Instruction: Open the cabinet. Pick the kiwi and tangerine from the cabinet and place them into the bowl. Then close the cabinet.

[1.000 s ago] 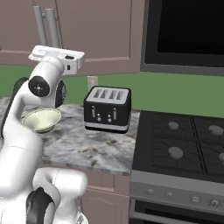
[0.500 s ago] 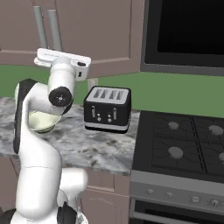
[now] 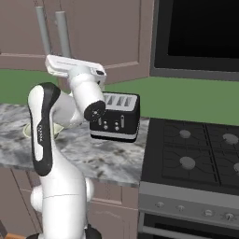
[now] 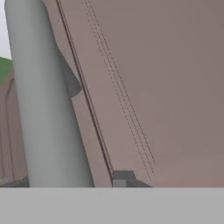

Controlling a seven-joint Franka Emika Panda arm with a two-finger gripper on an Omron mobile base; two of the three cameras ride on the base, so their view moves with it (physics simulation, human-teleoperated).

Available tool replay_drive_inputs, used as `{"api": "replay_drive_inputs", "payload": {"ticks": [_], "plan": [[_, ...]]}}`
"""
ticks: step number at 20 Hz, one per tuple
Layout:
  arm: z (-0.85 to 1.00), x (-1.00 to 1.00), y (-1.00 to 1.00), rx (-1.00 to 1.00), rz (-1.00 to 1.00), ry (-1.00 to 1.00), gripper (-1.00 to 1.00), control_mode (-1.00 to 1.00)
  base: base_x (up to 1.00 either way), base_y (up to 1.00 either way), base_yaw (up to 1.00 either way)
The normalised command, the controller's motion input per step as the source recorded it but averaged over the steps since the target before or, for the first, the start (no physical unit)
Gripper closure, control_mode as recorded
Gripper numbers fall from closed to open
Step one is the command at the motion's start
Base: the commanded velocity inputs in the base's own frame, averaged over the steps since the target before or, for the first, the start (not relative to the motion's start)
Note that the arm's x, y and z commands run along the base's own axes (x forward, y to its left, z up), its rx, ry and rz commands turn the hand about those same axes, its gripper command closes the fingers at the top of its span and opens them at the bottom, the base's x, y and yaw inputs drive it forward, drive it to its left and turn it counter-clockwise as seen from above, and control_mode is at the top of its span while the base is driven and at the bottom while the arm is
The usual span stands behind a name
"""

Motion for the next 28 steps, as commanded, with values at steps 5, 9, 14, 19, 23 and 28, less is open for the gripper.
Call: {"api": "replay_drive_inputs", "payload": {"ticks": [5,9,14,19,23,28], "plan": [[0.58,0.00,-0.89,0.18,0.19,0.03,1.00,-1.00,0.00,0.00,0.00],[0.59,0.00,-0.93,0.15,0.15,0.01,1.00,-1.00,0.00,0.00,0.00],[0.23,-0.05,-0.47,0.06,0.06,0.00,1.00,-1.00,0.00,0.00,0.00],[0.00,-0.03,0.00,-0.03,0.00,-0.03,-1.00,-1.00,0.00,0.00,0.00],[-0.17,-0.17,-0.04,-0.13,-0.01,-0.23,-1.00,-1.00,0.00,0.00,0.00],[-0.75,-0.57,-0.16,-0.12,0.01,-0.31,-1.00,-1.00,0.00,0.00,0.00]]}}
